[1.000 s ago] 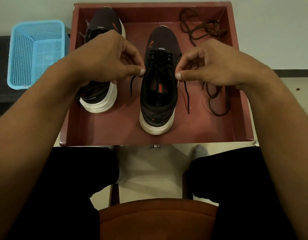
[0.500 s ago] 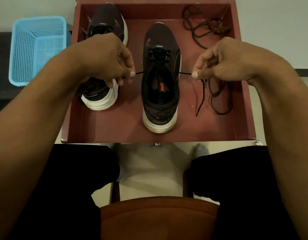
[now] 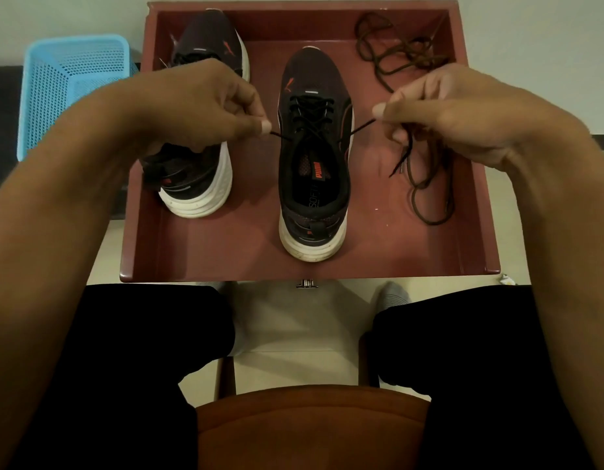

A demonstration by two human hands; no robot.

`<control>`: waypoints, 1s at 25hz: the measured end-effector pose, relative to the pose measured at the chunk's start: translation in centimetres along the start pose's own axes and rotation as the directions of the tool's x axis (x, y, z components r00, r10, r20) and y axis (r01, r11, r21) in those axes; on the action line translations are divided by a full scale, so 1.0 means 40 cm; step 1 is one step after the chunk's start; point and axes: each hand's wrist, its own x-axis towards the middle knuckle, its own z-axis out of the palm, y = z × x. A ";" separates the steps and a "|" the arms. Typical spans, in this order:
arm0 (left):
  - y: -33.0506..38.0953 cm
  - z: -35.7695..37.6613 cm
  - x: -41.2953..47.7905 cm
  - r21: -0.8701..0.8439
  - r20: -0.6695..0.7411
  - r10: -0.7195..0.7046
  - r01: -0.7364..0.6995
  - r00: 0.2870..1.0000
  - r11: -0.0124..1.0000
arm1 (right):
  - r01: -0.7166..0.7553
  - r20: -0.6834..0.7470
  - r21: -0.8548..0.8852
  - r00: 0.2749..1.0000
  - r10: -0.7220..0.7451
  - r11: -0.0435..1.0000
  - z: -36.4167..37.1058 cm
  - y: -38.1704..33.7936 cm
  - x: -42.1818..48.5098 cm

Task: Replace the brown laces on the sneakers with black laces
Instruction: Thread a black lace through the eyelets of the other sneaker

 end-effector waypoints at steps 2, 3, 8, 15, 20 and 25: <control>-0.001 -0.007 -0.001 -0.043 -0.017 -0.008 0.008 1.000 0.999 | 0.052 -0.041 0.166 0.998 -0.046 0.985 0.004 -0.006 0.003; 0.001 -0.006 -0.003 -0.077 -0.033 0.002 -0.004 0.999 0.997 | 0.079 -0.071 0.251 0.996 -0.063 0.965 0.006 -0.008 0.005; 0.021 0.019 -0.007 -0.319 -0.131 0.150 -0.185 0.980 0.930 | 0.232 -0.179 0.649 0.972 -0.150 0.724 0.032 -0.034 0.021; 0.032 0.051 0.018 -0.547 -0.142 0.206 -0.251 0.968 0.799 | 0.256 -0.283 0.629 0.955 -0.090 0.734 0.086 -0.041 0.070; 0.018 0.051 0.028 -0.506 -0.261 0.313 -0.406 0.913 0.761 | 0.160 -0.234 0.444 0.970 -0.059 0.882 0.124 -0.041 0.093; 0.021 0.056 0.033 -0.473 -0.393 0.291 -0.463 0.872 0.750 | 0.176 -0.117 0.363 0.983 -0.142 0.915 0.149 -0.053 0.097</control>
